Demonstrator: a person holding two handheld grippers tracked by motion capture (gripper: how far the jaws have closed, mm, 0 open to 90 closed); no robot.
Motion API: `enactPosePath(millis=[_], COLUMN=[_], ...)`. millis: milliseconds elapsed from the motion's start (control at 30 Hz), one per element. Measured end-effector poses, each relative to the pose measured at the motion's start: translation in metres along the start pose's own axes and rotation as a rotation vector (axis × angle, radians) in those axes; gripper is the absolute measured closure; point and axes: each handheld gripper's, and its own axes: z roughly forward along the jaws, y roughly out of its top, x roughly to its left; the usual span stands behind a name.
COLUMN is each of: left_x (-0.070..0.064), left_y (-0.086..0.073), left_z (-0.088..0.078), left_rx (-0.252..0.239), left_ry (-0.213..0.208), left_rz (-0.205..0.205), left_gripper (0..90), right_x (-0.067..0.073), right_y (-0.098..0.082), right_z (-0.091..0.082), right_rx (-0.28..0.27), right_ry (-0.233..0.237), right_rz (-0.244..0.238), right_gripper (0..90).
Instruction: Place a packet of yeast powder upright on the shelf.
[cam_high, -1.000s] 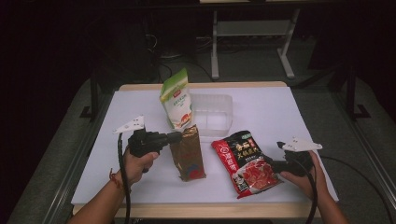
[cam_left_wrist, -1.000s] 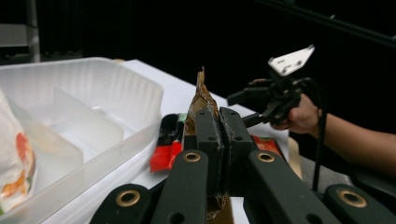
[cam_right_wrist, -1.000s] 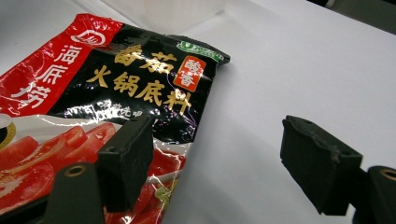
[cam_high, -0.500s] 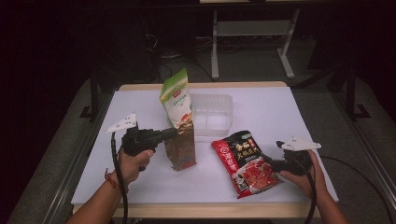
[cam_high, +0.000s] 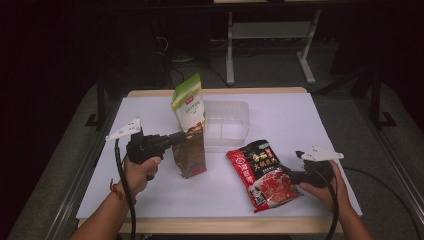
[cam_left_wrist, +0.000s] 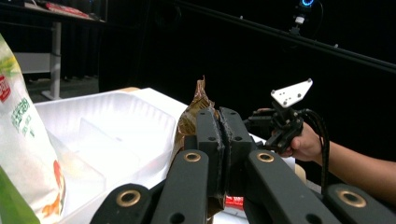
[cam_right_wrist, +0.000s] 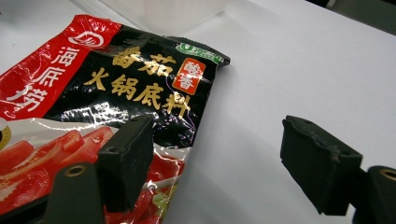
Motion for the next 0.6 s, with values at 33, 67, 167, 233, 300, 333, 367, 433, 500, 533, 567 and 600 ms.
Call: enactPosePath(millis=[33,67,167,233,300,333,367,433,500,533,567,600], left_x=[0.0,-0.001,-0.002,-0.003,-0.002,-0.002,-0.001,0.0,0.001,0.001,0.001,0.001], left_y=[0.001,0.003,0.008,0.012,0.015,0.017,0.019,0.023,0.027,0.03,0.032,0.034], left_z=[0.001,0.001,0.004,0.006,0.008,0.009,0.01,0.013,0.017,0.02,0.022,0.024], left_rx=[-0.005,-0.011,-0.028,-0.04,-0.054,-0.064,-0.07,-0.078,-0.084,-0.085,-0.089,-0.093], left_ry=[0.002,0.005,0.009,0.019,0.028,0.034,0.037,0.047,0.048,0.058,0.056,0.058], left_rz=[0.003,0.003,0.005,0.007,0.009,0.005,0.003,0.007,0.007,0.014,0.013,0.011], left_gripper=[87.8,87.8,87.8,87.8,87.8,87.8,87.8,87.8,87.8,87.8,87.8,87.8], right_x=[0.0,0.0,-0.001,0.0,0.0,0.0,0.001,0.001,0.001,0.001,0.001,0.001], right_y=[0.0,0.0,0.001,0.001,0.001,0.001,0.001,0.001,0.001,0.001,0.001,0.0], right_z=[0.0,0.0,-0.001,-0.001,-0.001,-0.001,-0.001,-0.001,-0.002,-0.002,-0.003,-0.003], right_rx=[-0.001,-0.003,-0.009,-0.016,-0.019,-0.019,-0.019,-0.02,-0.02,-0.021,-0.019,-0.019], right_ry=[-0.001,-0.002,-0.003,-0.004,-0.002,-0.002,-0.003,-0.005,-0.006,-0.006,-0.006,-0.008], right_rz=[-0.001,0.0,0.005,0.008,0.006,0.005,0.003,0.0,0.002,0.002,0.0,0.0], right_gripper=[24.7,24.7,24.7,24.7,24.6,24.5,24.6,24.5,24.5,24.5,24.5,24.5])
